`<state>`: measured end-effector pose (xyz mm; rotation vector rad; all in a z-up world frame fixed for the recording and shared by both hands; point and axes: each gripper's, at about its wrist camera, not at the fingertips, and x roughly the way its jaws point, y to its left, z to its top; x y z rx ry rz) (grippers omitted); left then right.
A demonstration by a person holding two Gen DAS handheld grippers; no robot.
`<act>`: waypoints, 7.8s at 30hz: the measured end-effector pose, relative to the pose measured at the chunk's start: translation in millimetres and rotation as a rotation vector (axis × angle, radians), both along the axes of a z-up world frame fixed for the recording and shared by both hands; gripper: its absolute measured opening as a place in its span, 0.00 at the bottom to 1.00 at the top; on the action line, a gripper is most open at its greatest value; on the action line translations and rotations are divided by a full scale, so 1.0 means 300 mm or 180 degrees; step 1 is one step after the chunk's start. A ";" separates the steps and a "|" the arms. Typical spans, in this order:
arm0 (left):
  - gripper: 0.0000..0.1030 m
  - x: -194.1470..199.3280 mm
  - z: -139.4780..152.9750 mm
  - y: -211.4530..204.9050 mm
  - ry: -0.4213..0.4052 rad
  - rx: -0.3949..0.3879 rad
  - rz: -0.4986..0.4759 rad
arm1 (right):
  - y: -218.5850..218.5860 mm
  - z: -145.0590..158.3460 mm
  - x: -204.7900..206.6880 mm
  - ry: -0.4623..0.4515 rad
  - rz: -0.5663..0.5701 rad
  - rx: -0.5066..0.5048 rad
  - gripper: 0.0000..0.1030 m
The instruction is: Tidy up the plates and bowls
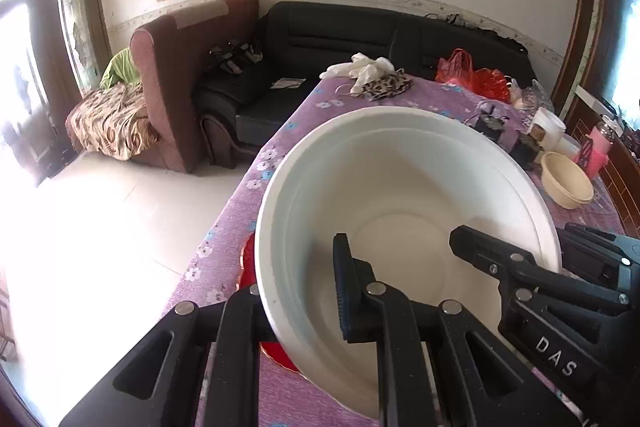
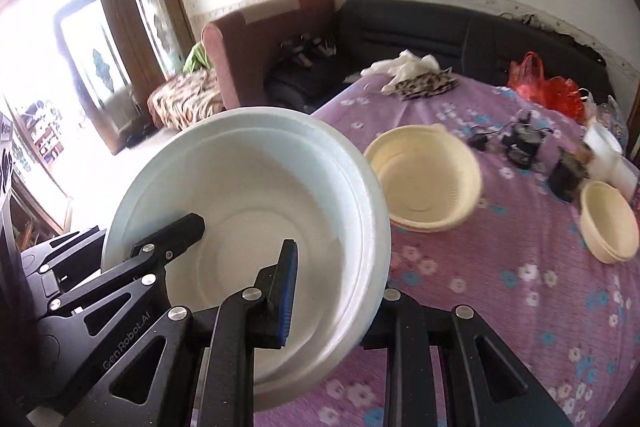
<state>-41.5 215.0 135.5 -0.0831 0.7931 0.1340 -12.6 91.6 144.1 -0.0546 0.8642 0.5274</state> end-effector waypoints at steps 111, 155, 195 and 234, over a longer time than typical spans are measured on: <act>0.91 -0.360 -0.080 -0.461 -0.0563 0.0210 -0.0396 | -0.669 -0.337 -0.342 0.0018 -0.1621 0.0642 0.77; 0.91 -0.411 -0.073 -0.424 -0.0576 0.0003 -0.0552 | -0.672 -0.342 -0.335 0.0056 -0.1699 0.0587 0.78; 0.91 -0.361 -0.176 -0.480 -0.0100 -0.0487 -0.0908 | -0.666 -0.356 -0.324 0.0141 -0.1674 0.0590 0.81; 0.92 0.126 0.453 -0.165 -0.0411 -0.0346 -0.0758 | -0.702 0.508 -0.027 -0.0910 -0.1216 0.0722 0.92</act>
